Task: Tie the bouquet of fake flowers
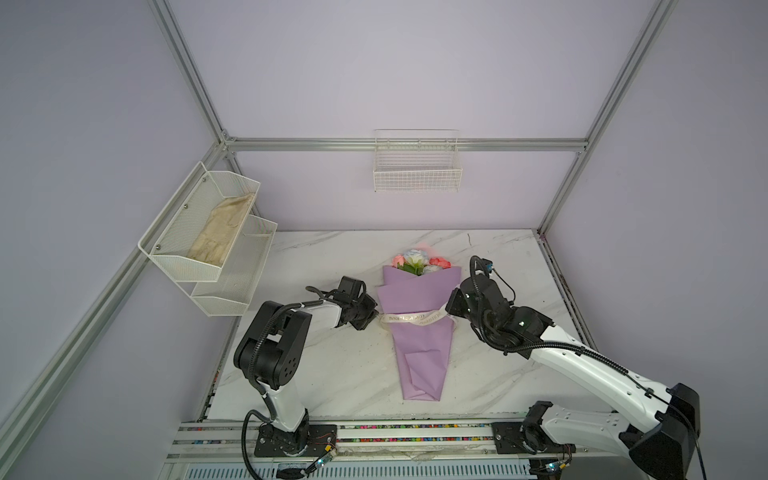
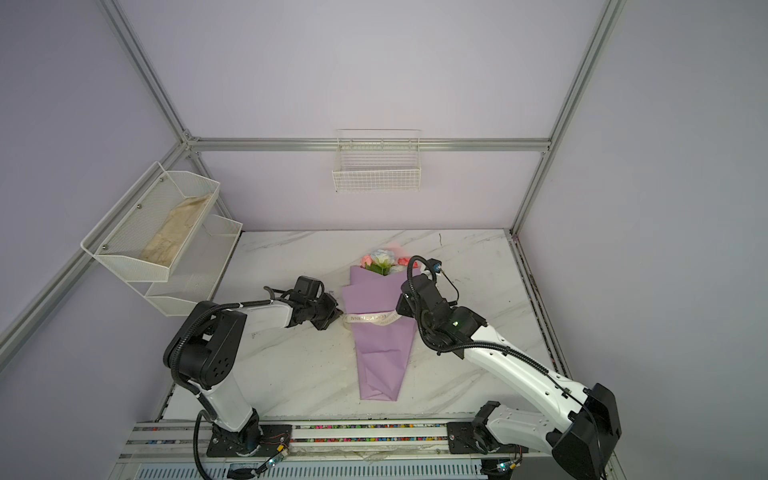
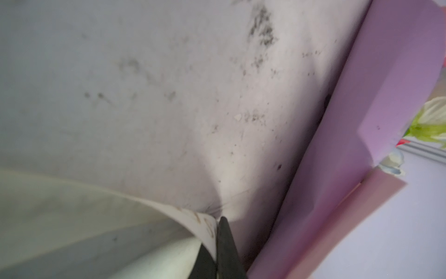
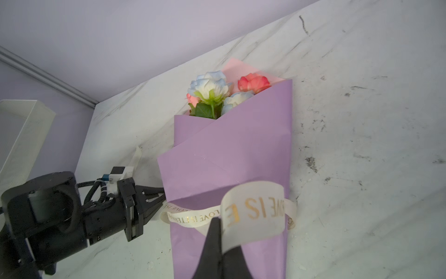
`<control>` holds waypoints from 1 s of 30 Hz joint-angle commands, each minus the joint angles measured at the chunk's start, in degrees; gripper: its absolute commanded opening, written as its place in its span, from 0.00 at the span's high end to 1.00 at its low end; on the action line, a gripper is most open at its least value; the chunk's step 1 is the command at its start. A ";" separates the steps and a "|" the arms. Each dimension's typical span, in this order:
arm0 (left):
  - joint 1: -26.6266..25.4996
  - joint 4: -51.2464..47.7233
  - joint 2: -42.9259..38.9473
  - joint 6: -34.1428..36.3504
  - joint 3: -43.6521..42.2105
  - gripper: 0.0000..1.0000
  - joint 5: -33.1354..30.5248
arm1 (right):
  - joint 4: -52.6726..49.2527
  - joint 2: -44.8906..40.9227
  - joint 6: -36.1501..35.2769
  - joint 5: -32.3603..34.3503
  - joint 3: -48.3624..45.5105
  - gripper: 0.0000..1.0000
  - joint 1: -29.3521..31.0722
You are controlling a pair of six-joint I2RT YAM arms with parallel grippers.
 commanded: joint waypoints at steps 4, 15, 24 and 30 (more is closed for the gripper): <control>0.21 -3.92 -6.20 7.04 -4.04 1.00 -1.26 | -7.58 -7.69 1.99 7.36 -1.76 1.00 -9.93; 0.56 -13.99 -18.77 15.08 -11.32 1.00 -7.93 | -10.91 -14.01 5.33 16.53 -11.11 1.00 -14.39; 2.11 -29.30 -26.49 23.04 -9.27 1.00 -24.36 | -11.90 -11.05 9.95 30.47 -10.99 1.00 -22.25; 2.67 -26.80 -25.71 27.18 -8.53 1.00 -18.63 | -2.88 -5.98 -1.16 24.81 -9.91 1.00 -24.29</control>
